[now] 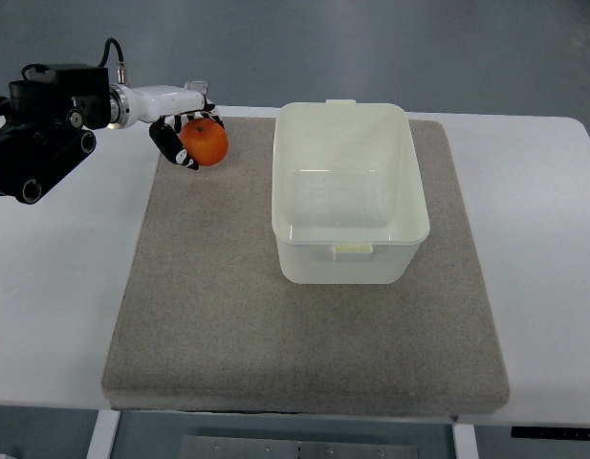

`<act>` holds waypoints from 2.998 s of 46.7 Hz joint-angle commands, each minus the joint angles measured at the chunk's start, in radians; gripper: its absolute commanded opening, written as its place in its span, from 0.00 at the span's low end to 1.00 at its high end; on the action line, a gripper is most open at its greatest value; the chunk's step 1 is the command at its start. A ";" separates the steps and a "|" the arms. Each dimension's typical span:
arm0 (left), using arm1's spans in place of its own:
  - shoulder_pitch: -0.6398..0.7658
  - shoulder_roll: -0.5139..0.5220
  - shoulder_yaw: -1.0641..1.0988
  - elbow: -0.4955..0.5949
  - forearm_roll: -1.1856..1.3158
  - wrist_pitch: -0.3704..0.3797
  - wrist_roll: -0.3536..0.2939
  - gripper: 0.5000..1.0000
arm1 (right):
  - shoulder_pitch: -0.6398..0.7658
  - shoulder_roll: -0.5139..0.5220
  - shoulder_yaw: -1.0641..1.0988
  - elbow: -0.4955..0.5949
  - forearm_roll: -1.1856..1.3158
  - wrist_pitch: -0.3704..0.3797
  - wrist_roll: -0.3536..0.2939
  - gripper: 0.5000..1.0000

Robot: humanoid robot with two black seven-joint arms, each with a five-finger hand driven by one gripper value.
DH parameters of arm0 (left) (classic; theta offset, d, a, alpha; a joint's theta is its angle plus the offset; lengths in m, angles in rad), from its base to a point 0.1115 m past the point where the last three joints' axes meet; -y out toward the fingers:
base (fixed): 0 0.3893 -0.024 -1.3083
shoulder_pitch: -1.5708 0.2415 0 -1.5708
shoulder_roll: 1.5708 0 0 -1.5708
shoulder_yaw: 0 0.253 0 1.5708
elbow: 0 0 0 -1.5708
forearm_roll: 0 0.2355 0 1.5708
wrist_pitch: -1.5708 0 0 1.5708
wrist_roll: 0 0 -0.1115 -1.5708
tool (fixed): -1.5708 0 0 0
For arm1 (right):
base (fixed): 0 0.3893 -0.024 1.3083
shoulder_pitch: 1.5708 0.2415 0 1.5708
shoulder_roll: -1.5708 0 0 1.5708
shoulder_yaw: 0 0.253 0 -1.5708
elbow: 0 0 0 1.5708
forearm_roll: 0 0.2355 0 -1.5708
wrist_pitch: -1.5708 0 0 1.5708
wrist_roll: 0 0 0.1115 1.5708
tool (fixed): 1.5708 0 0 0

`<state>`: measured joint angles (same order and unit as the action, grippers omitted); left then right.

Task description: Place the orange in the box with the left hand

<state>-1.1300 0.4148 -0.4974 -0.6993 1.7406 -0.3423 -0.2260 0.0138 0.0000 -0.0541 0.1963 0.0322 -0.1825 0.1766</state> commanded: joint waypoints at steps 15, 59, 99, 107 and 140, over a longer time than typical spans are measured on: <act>-0.175 0.039 0.053 0.043 -0.182 -0.038 -0.009 0.00 | 0.000 0.000 -0.001 0.000 0.000 0.000 0.000 0.85; -0.198 -0.051 0.095 -0.379 -0.202 -0.053 0.031 0.00 | 0.000 0.000 0.000 0.000 0.000 0.000 0.000 0.85; -0.109 -0.189 0.140 -0.302 -0.021 0.032 0.088 0.98 | 0.000 0.000 -0.001 0.000 0.000 0.000 0.000 0.85; -0.106 -0.189 0.138 -0.309 -0.027 0.032 0.088 0.98 | 0.000 0.000 -0.001 0.000 0.000 0.000 0.000 0.85; -0.103 -0.083 0.048 -0.304 -0.861 0.166 0.073 0.98 | 0.000 0.000 0.000 0.000 0.000 0.000 0.000 0.85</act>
<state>-1.2391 0.3223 -0.4184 -1.0128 1.0230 -0.1803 -0.1525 0.0138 0.0000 -0.0548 0.1964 0.0322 -0.1825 0.1767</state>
